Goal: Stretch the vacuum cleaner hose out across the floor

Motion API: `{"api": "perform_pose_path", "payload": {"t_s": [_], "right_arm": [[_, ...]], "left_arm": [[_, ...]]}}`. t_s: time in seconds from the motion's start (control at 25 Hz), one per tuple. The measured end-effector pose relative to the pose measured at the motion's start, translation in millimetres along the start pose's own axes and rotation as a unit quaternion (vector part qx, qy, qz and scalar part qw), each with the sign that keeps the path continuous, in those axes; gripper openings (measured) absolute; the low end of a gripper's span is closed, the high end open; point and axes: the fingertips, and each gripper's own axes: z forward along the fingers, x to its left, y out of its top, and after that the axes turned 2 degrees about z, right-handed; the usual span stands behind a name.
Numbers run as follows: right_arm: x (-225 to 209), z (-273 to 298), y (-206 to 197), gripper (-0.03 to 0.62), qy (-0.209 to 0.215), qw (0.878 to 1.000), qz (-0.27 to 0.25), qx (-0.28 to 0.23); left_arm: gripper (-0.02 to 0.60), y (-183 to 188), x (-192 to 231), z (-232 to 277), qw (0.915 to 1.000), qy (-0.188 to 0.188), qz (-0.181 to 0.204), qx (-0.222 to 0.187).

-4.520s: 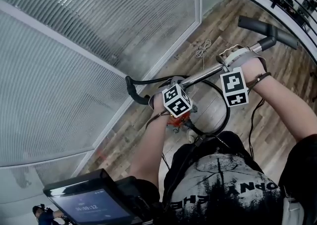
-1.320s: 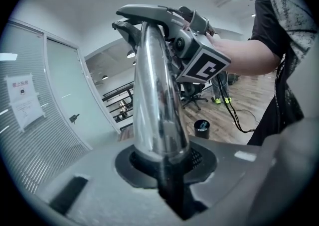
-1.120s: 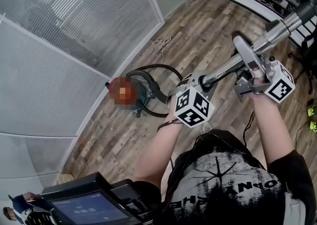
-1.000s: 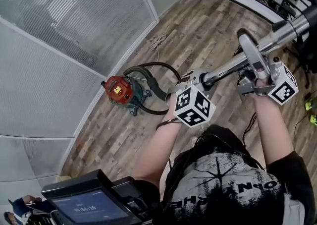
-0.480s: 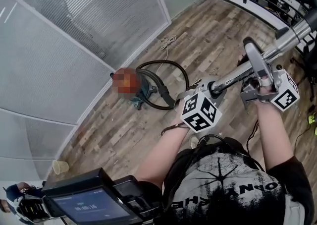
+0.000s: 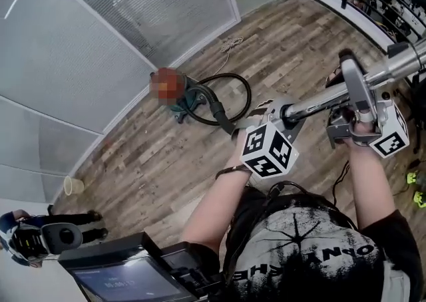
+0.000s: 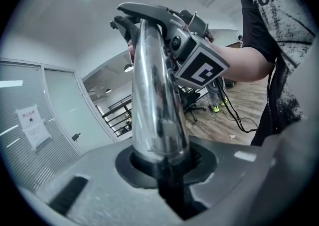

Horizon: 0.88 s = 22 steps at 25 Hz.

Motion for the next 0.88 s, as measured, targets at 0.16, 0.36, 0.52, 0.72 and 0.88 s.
{"api": "perform_pose_path", "payload": {"t_s": [0.16, 0.36, 0.52, 0.72, 0.88], "right_arm": [[21.0, -13.2, 27.9, 0.069, 0.003, 1.000, 0.006, 0.003], [39.9, -23.0, 64.2, 0.069, 0.001, 1.000, -0.011, -0.012], [68.8, -51.2, 80.9, 0.069, -0.011, 0.998, -0.044, -0.032], [112.1, -95.7, 83.5, 0.069, -0.032, 0.996, -0.071, -0.043], [150.6, -111.2, 79.7, 0.069, -0.058, 0.993, -0.094, -0.053]], "left_arm": [[0.078, 31.6, -21.8, -2.5, 1.0000, 0.005, -0.004, 0.004], [0.078, 68.0, -30.4, -1.8, 0.9998, 0.001, 0.018, 0.000], [0.078, 87.4, -59.0, -0.3, 0.9985, -0.015, 0.049, -0.017], [0.078, 97.3, -117.1, -3.9, 0.9964, -0.037, 0.069, -0.033], [0.080, 102.4, -151.8, -23.9, 0.9934, -0.062, 0.084, -0.047]]}}
